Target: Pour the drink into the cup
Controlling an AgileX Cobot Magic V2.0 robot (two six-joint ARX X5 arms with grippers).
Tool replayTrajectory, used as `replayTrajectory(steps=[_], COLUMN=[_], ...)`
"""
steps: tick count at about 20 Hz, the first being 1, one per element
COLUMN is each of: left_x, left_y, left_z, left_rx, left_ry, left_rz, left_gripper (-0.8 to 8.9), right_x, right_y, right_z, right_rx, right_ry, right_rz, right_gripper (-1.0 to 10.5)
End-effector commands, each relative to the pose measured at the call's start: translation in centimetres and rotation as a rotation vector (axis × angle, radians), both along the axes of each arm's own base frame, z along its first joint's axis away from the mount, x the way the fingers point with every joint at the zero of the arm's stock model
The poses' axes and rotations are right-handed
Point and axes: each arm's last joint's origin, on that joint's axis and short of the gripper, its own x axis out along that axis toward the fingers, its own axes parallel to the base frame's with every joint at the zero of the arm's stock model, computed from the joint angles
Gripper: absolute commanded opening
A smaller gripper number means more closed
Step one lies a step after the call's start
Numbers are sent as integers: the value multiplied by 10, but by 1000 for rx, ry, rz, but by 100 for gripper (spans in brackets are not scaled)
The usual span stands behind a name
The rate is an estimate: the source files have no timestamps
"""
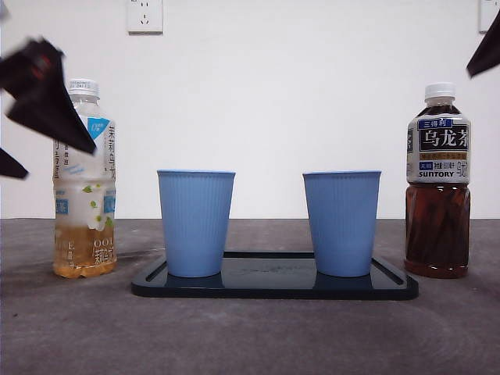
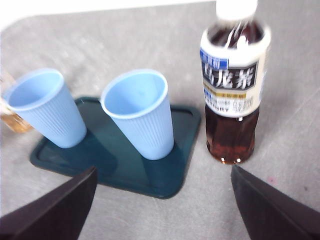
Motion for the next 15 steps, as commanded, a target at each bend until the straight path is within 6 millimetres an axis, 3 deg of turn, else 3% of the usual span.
replayTrajectory(steps=[1,11,15], left_x=[16,54,57], left_y=[-5,-13,-14], left_z=[-13,-52,-56], left_rx=[16,34,35], left_ry=[9,-21,-18], left_rz=[10,53,53], left_gripper=[572,549,299], right_x=[-6,-13,-13], right_y=[-2,-6,-7], right_z=[11,19,19], right_rx=[24,30,30], right_ry=[-14,-34,-34], right_rz=[2,7,5], right_gripper=[427,427,427])
